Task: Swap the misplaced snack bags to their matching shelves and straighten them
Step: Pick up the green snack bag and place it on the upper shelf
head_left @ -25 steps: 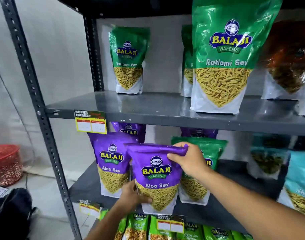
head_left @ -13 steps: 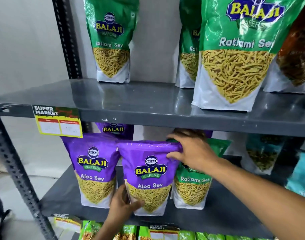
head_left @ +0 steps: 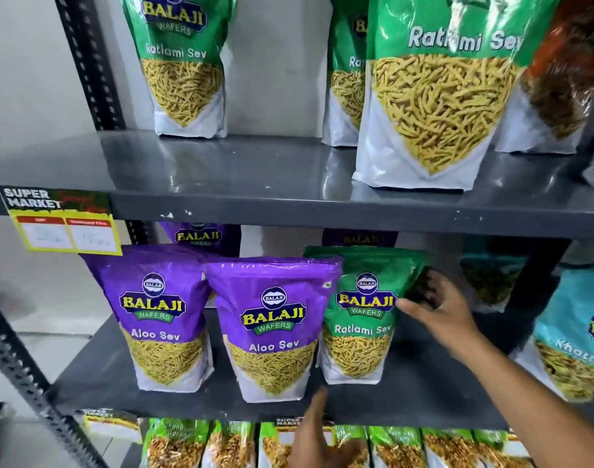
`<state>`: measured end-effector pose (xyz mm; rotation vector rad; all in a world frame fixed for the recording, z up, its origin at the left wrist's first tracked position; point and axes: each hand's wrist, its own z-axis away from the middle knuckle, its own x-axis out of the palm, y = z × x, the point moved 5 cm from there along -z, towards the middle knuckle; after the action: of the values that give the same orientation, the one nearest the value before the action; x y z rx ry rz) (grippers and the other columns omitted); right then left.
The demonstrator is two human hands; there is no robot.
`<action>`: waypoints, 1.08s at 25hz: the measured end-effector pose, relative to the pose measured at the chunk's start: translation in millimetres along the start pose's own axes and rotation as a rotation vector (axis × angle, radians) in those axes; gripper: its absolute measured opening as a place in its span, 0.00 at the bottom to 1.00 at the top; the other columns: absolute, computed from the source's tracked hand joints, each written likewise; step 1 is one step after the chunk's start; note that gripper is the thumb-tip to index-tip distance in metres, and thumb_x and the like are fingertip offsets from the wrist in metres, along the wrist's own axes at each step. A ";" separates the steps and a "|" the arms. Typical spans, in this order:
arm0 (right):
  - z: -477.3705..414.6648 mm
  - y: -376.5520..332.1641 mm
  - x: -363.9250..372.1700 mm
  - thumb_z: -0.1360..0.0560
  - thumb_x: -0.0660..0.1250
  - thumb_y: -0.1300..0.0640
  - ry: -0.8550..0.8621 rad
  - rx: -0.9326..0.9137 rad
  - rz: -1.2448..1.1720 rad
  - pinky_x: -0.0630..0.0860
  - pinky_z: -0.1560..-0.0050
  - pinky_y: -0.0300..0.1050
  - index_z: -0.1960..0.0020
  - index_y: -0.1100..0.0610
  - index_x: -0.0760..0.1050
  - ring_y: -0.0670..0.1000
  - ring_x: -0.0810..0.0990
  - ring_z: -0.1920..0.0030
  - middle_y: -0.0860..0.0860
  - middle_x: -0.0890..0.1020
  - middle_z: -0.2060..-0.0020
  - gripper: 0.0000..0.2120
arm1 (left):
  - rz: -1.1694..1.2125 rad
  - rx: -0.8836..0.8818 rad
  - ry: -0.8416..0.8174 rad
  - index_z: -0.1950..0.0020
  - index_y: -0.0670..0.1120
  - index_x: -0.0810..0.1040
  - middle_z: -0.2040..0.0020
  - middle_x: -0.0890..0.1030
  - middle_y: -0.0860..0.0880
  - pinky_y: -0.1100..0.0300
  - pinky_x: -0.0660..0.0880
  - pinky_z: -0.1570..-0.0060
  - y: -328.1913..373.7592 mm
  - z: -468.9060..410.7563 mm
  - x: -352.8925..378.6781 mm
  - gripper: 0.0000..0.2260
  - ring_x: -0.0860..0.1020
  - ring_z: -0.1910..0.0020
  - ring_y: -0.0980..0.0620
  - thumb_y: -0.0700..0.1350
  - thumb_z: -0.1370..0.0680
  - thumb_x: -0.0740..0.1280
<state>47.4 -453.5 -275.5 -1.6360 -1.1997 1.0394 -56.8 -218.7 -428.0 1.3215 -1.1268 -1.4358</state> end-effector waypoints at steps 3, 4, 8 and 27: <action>-20.4 7.1 15.2 0.48 0.82 0.49 -0.139 0.060 -0.164 0.81 0.52 0.38 0.47 0.50 0.78 0.49 0.83 0.47 0.49 0.86 0.50 0.30 | -0.012 0.022 0.073 0.22 0.48 0.50 0.25 0.66 0.48 0.75 0.68 0.43 22.4 -8.2 26.9 0.46 0.66 0.29 0.51 0.41 0.32 0.76; -24.4 8.2 21.4 0.48 0.83 0.48 -0.172 0.080 -0.190 0.82 0.52 0.40 0.48 0.52 0.79 0.51 0.84 0.48 0.50 0.87 0.51 0.31 | -0.037 0.035 0.113 0.22 0.46 0.50 0.26 0.67 0.47 0.69 0.68 0.38 25.3 -12.7 29.5 0.48 0.67 0.29 0.50 0.43 0.33 0.77; -29.8 8.2 33.3 0.45 0.82 0.48 -0.211 0.076 -0.244 0.81 0.55 0.41 0.49 0.54 0.82 0.54 0.85 0.50 0.52 0.87 0.52 0.26 | -0.015 0.119 0.224 0.23 0.44 0.52 0.26 0.65 0.51 0.56 0.63 0.28 38.3 -34.0 23.5 0.48 0.64 0.28 0.54 0.42 0.35 0.77; 81.1 -38.5 -45.8 0.43 0.76 0.57 0.083 0.051 -0.317 0.80 0.66 0.35 0.55 0.54 0.79 0.44 0.86 0.61 0.43 0.88 0.63 0.17 | -0.020 0.023 -0.045 0.53 0.57 0.75 0.57 0.85 0.58 0.70 0.79 0.64 35.8 11.7 55.5 0.21 0.83 0.59 0.65 0.42 0.38 0.81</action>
<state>-48.6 -478.4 -257.8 -1.3811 -1.3140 0.7878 -71.7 -280.0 -405.1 1.3255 -1.1660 -1.4776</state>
